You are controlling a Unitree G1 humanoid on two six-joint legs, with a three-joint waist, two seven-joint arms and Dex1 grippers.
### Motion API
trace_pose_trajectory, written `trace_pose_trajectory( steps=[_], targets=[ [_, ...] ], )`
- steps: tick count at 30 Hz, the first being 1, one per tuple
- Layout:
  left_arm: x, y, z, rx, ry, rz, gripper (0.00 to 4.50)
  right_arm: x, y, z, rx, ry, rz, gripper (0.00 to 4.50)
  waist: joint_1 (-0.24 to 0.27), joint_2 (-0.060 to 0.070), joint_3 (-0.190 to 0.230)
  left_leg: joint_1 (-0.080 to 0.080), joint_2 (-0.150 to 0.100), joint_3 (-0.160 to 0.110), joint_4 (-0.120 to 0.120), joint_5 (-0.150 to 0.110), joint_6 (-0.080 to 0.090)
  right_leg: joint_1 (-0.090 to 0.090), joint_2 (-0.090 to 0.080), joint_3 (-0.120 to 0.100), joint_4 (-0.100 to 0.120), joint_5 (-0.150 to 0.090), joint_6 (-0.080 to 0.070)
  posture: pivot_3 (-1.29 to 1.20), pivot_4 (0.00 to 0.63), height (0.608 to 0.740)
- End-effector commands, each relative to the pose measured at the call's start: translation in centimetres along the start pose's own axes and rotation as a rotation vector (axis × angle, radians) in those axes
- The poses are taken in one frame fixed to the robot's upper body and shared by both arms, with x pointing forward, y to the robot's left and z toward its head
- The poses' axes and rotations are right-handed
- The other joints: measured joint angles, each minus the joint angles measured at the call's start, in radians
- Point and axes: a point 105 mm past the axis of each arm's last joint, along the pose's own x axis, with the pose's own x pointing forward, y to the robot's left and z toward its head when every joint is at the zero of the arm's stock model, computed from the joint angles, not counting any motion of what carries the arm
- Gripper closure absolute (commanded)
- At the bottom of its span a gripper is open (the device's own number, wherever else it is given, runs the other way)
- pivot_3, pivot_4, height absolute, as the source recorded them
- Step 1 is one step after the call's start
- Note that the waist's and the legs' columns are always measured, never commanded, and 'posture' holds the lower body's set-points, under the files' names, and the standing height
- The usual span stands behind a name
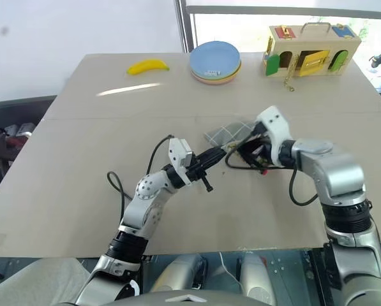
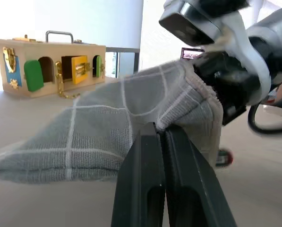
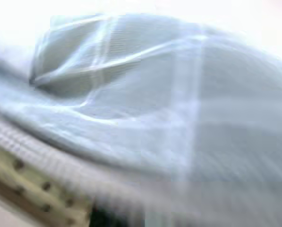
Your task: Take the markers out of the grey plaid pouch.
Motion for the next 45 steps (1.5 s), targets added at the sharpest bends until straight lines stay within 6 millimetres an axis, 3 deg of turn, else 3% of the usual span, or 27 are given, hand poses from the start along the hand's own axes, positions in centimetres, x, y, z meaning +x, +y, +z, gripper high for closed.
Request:
trace_pose_trajectory(
  steps=[1, 5, 12, 18, 23, 26, 29, 32, 35, 38, 39, 41, 43, 44, 45],
  targets=[
    [0.3, 0.0, 0.5, 0.05, -0.022, 0.011, 4.5, -1.9, 0.3, 2.2, 0.123, -0.097, -0.011, 4.2, -0.002, 0.0, 0.0, 0.0, 0.0, 0.0, 0.0, 0.0, 0.0, 0.0, 0.0, 0.0, 0.0, 0.0, 0.0, 0.0, 0.15, 0.74],
    [0.5, 0.3, 0.4, 0.049, -0.025, 0.036, 4.5, -2.7, 0.3, 1.5, 0.068, -0.056, -0.05, 4.2, -0.001, 0.001, 0.0, 0.0, 0.0, 0.0, 0.0, 0.0, 0.0, 0.0, 0.0, 0.0, 0.0, 0.0, 0.0, 0.0, 0.15, 0.74],
    [0.3, 1.1, 0.4, -0.006, -0.027, 0.082, 4.5, -3.9, -1.2, 1.6, -0.329, 0.011, -0.157, 4.2, -0.006, 0.001, 0.0, 0.0, 0.0, 0.002, 0.0, 0.0, 0.0, 0.0, 0.0, 0.0, 0.0, 0.0, 0.0, 0.0, 0.15, 0.74],
    [-0.2, 0.9, 0.4, -0.105, -0.025, 0.061, 4.5, -4.5, -0.7, 1.8, -0.715, 0.055, -0.072, 4.2, -0.003, 0.001, 0.0, 0.001, 0.0, 0.002, 0.0, 0.0, 0.0, 0.0, 0.0, 0.0, 0.0, 0.0, 0.0, 0.0, 0.15, 0.74],
    [-0.9, 2.2, 0.4, -0.202, -0.025, 0.116, 4.5, -6.9, -1.1, 2.7, -0.897, 0.097, -0.015, 4.2, 0.0, 0.0, 0.0, 0.0, 0.0, 0.002, 0.0, 0.0, 0.0, 0.0, 0.0, 0.0, 0.0, 0.0, 0.0, 0.0, 0.15, 0.74],
    [-1.4, 2.7, 0.4, -0.235, -0.021, 0.133, 4.5, -9.0, -1.8, 2.5, -0.891, 0.155, 0.011, 4.2, 0.002, 0.0, 0.0, 0.0, 0.0, 0.001, 0.0, 0.0, 0.0, 0.0, 0.0, 0.0, 0.0, 0.0, 0.0, 0.0, 0.15, 0.74],
    [-1.9, 2.5, 0.1, -0.239, -0.004, 0.114, 4.5, -11.1, -2.6, 0.9, -0.75, 0.221, 0.034, 4.2, 0.004, 0.0, 0.0, 0.0, 0.0, 0.001, 0.0, 0.0, 0.0, 0.001, 0.0, 0.0, -0.001, 0.0, 0.0, 0.0, 0.15, 0.74],
    [-2.2, 2.3, -0.2, -0.239, 0.005, 0.102, 4.5, -13.2, -4.4, -3.4, -0.581, 0.35, 0.008, 4.2, 0.005, 0.0, 0.0, 0.0, 0.001, 0.001, 0.0, 0.0, 0.0, 0.001, 0.0, 0.0, -0.001, 0.0, 0.0, 0.0, 0.15, 0.74],
    [-2.3, 2.2, -0.4, -0.251, 0.007, 0.101, 4.5, -14.0, -6.5, -7.0, -0.553, 0.435, -0.07, 4.2, 0.01, -0.001, 0.0, 0.001, 0.001, 0.001, 0.0, 0.0, 0.0, 0.003, 0.0, 0.0, -0.002, 0.0, 0.0, 0.0, 0.15, 0.74],
    [-2.3, 2.1, -0.5, -0.258, 0.009, 0.093, 4.5, -14.0, -6.6, -9.3, -0.504, 0.452, -0.062, 2.74, 0.004, 0.0, 0.0, 0.002, 0.001, 0.003, 0.001, 0.0, 0.0, 0.003, 0.0, 0.002, 0.0, 0.0, 0.0, 0.0, 0.15, 0.74],
    [-2.4, 2.0, -0.5, -0.262, 0.011, 0.089, 4.5, -13.9, -6.5, -10.0, -0.5, 0.459, -0.051, 2.45, 0.002, 0.0, 0.0, 0.003, 0.001, 0.003, 0.001, 0.0, 0.0, 0.003, 0.0, 0.002, 0.001, 0.0, 0.0, 0.0, 0.15, 0.74],
    [-2.5, 2.0, -0.6, -0.263, 0.018, 0.083, 4.5, -13.9, -6.7, -10.4, -0.494, 0.454, -0.075, 1.43, 0.001, 0.0, 0.0, 0.004, 0.001, 0.003, 0.001, 0.0, 0.0, 0.004, 0.001, 0.002, 0.001, 0.0, 0.0, 0.0, 0.15, 0.74],
    [-2.7, 1.9, -0.8, -0.262, 0.026, 0.079, 4.5, -14.0, -7.0, -9.6, -0.48, 0.432, -0.11, 0.38, 0.0, 0.001, 0.0, 0.004, 0.001, 0.004, 0.001, 0.0, 0.0, 0.003, 0.001, 0.003, 0.001, 0.0, 0.0, 0.0, 0.15, 0.74],
    [-2.7, 1.9, -0.8, -0.261, 0.027, 0.078, 4.5, -14.0, -6.9, -8.5, -0.463, 0.394, -0.121, 0.04, 0.0, 0.001, 0.0, 0.004, 0.001, 0.004, 0.001, 0.0, 0.0, 0.003, 0.001, 0.003, 0.001, 0.0, 0.0, 0.0, 0.15, 0.74],
    [-2.7, 1.9, -0.8, -0.26, 0.028, 0.077, 4.5, -13.7, -6.7, -7.0, -0.451, 0.341, -0.128, 0.04, -0.001, 0.0, 0.0, 0.004, 0.001, 0.004, 0.001, 0.0, 0.0, 0.004, 0.001, 0.003, 0.001, 0.0, 0.0, 0.0, 0.15, 0.74]
  ],
)
